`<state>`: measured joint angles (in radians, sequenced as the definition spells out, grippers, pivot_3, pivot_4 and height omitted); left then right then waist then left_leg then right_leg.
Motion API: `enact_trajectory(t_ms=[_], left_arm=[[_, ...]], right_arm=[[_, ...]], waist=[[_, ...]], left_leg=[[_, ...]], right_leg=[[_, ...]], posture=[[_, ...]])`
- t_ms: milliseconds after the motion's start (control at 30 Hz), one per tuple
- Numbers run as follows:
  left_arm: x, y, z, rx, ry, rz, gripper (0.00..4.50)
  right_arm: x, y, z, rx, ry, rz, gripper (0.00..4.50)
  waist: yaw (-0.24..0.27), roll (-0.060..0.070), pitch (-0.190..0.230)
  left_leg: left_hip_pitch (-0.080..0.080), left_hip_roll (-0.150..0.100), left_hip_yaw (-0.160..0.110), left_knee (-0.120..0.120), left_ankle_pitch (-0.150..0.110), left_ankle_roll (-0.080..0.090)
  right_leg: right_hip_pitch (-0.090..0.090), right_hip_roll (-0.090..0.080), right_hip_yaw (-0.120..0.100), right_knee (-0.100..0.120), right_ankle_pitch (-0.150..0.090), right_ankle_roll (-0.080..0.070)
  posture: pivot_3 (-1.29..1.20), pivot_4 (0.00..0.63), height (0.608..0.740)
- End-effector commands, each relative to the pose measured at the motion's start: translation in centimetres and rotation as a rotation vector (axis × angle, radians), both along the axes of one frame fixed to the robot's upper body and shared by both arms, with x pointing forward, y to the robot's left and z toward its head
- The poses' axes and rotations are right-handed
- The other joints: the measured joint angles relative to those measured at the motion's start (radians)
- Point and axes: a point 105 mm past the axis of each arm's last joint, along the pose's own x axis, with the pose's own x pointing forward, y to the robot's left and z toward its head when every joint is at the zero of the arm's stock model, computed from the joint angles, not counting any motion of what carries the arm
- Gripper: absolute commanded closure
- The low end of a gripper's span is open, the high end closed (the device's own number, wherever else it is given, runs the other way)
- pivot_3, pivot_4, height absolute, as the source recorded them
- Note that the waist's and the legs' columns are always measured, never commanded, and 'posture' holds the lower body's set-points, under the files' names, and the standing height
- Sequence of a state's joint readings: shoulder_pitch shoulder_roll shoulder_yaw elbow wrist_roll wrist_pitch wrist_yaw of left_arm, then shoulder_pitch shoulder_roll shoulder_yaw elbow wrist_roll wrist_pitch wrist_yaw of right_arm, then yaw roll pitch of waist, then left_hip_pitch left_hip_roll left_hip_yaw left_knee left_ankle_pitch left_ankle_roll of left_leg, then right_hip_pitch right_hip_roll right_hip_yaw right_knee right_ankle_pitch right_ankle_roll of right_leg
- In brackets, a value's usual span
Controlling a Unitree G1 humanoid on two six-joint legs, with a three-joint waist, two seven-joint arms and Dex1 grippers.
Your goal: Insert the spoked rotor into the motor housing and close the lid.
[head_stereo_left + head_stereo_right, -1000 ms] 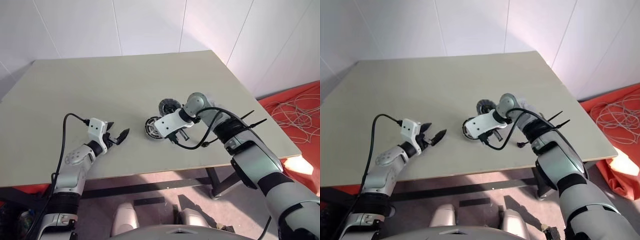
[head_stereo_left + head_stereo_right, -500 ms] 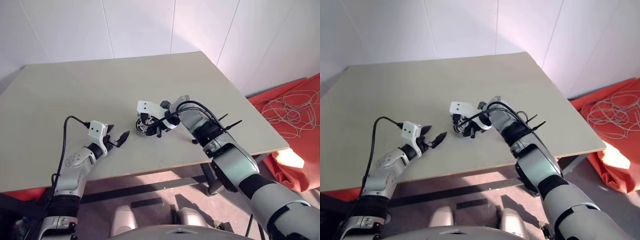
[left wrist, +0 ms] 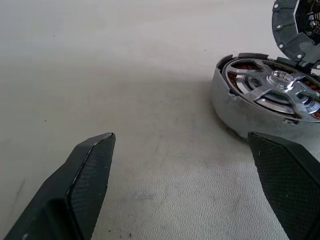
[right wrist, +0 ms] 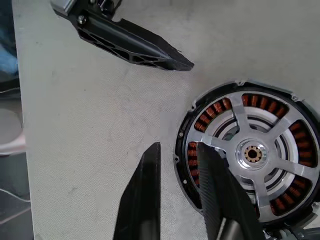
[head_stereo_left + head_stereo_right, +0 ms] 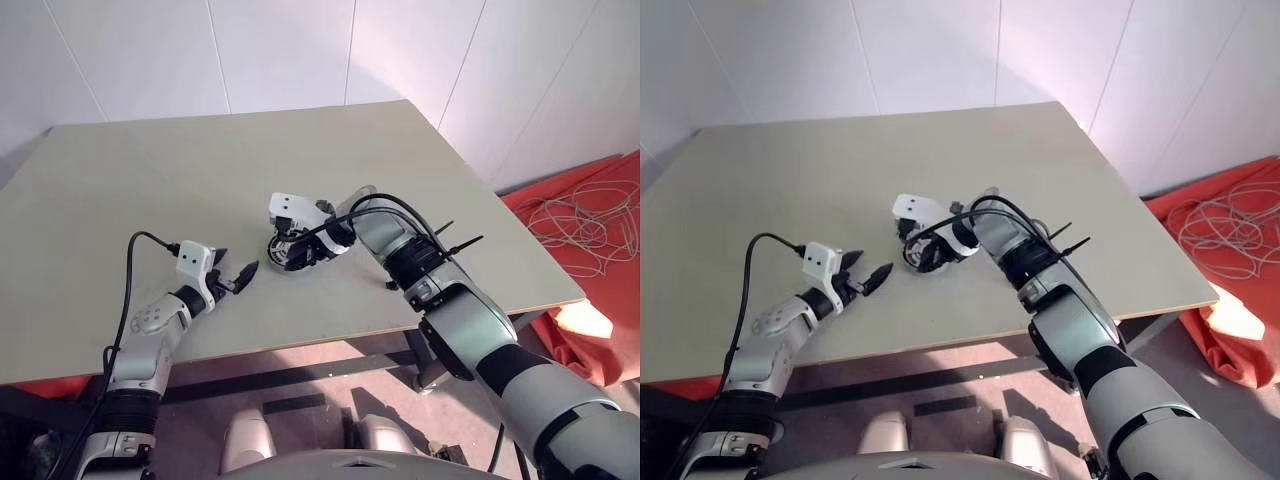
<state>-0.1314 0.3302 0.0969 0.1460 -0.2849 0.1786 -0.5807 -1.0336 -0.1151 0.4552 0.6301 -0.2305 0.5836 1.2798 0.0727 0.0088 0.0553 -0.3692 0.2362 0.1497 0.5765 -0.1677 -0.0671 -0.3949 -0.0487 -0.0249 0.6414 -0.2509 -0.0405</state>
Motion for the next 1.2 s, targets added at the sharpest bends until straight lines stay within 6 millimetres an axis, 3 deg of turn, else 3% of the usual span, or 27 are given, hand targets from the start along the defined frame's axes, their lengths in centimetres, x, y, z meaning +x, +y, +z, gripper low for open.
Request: enact_trajectory(t_ms=[33, 200, 233, 367, 467, 533, 667, 833, 1000, 1100, 1200], left_arm=[[0.4, 0.2, 1.3, 0.016, -0.052, -0.004, 0.00], [0.5, 0.2, 1.3, 0.016, -0.052, -0.005, 0.00], [0.5, 0.2, 1.3, 0.015, -0.052, -0.005, 0.00], [0.5, 0.0, 1.3, 0.012, -0.050, -0.009, 0.00], [0.6, -0.2, 1.3, 0.008, -0.049, -0.015, 0.00], [0.6, -0.2, 1.3, 0.006, -0.048, -0.018, 0.00], [0.5, -0.4, 1.3, -0.005, -0.037, -0.032, 0.00], [0.9, -0.4, 1.5, 0.006, -0.038, -0.051, 0.00], [1.5, -0.6, 1.9, 0.014, -0.045, -0.075, 0.00], [1.8, -1.0, 2.2, 0.007, -0.052, -0.096, 0.00], [2.0, -1.3, 2.4, 0.000, -0.061, -0.102, 0.00]], right_arm=[[-0.6, 0.9, 1.5, 0.043, -0.031, 0.037, 2.27], [-1.4, 1.9, 3.4, 0.096, -0.016, 0.051, 0.56], [-1.6, 2.2, 4.1, 0.116, -0.014, 0.056, 0.56], [-1.5, 4.2, 9.9, 0.298, -0.046, 0.030, 0.56], [-0.2, 4.0, 13.1, 0.381, -0.154, -0.024, 0.56], [0.6, 3.3, 14.0, 0.402, -0.205, -0.058, 0.56], [3.4, -0.4, 15.1, 0.385, -0.366, -0.172, 0.56], [6.0, -7.3, 15.6, 0.309, -0.539, -0.292, 0.56], [7.1, -12.4, 15.9, 0.279, -0.637, -0.396, 0.56], [7.1, -14.6, 14.4, 0.252, -0.635, -0.459, 1.17], [6.3, -15.2, 12.0, 0.244, -0.583, -0.492, 2.21]], waist=[[0.003, 0.000, 0.000], [0.008, 0.000, 0.000], [0.009, 0.000, 0.000], [0.009, 0.001, 0.000], [0.013, 0.000, 0.000], [0.022, 0.000, 0.000], [0.028, -0.001, 0.000], [0.032, -0.001, 0.001], [0.024, -0.001, 0.001], [0.025, -0.001, 0.001], [0.028, -0.001, 0.001]], left_leg=[[0.000, 0.000, 0.000, 0.000, 0.000, 0.000], [0.001, 0.000, 0.000, 0.000, 0.000, 0.000], [0.001, 0.000, 0.000, 0.000, 0.000, 0.000], [0.000, 0.000, 0.000, 0.000, 0.001, -0.002], [0.000, 0.001, 0.000, -0.001, 0.001, -0.002], [0.001, 0.000, 0.000, -0.001, 0.001, -0.002], [0.001, -0.001, 0.000, -0.001, 0.001, -0.003], [0.001, -0.002, 0.000, 0.000, 0.002, -0.004], [0.000, -0.002, 0.000, 0.000, 0.002, -0.004], [0.000, -0.002, 0.000, 0.000, 0.002, -0.004], [0.001, -0.002, 0.000, 0.001, 0.002, -0.003]], right_leg=[[0.000, 0.000, 0.000, 0.000, 0.000, 0.000], [0.000, 0.000, 0.000, 0.000, 0.000, 0.000], [0.001, 0.000, 0.000, 0.000, 0.000, 0.000], [-0.001, 0.000, 0.000, 0.001, 0.000, 0.000], [-0.001, 0.001, 0.000, 0.001, 0.000, 0.000], [0.000, 0.001, 0.000, 0.000, 0.000, 0.000], [0.001, -0.001, 0.000, 0.000, 0.000, 0.001], [0.001, -0.001, 0.000, 0.000, 0.000, 0.001], [0.000, -0.001, 0.001, 0.000, 0.000, 0.001], [0.000, 0.000, 0.001, 0.000, 0.000, 0.001], [0.002, 0.000, 0.001, 0.000, 0.000, 0.001]], posture=[[0.00, 0.000, 0.740], [0.00, 0.000, 0.740], [0.00, 0.000, 0.740], [0.00, 0.000, 0.740], [0.00, 0.000, 0.740], [0.00, 0.000, 0.740], [0.00, 0.000, 0.740], [0.00, 0.000, 0.740], [0.00, 0.000, 0.740], [0.00, 0.000, 0.740], [0.00, 0.000, 0.740]])
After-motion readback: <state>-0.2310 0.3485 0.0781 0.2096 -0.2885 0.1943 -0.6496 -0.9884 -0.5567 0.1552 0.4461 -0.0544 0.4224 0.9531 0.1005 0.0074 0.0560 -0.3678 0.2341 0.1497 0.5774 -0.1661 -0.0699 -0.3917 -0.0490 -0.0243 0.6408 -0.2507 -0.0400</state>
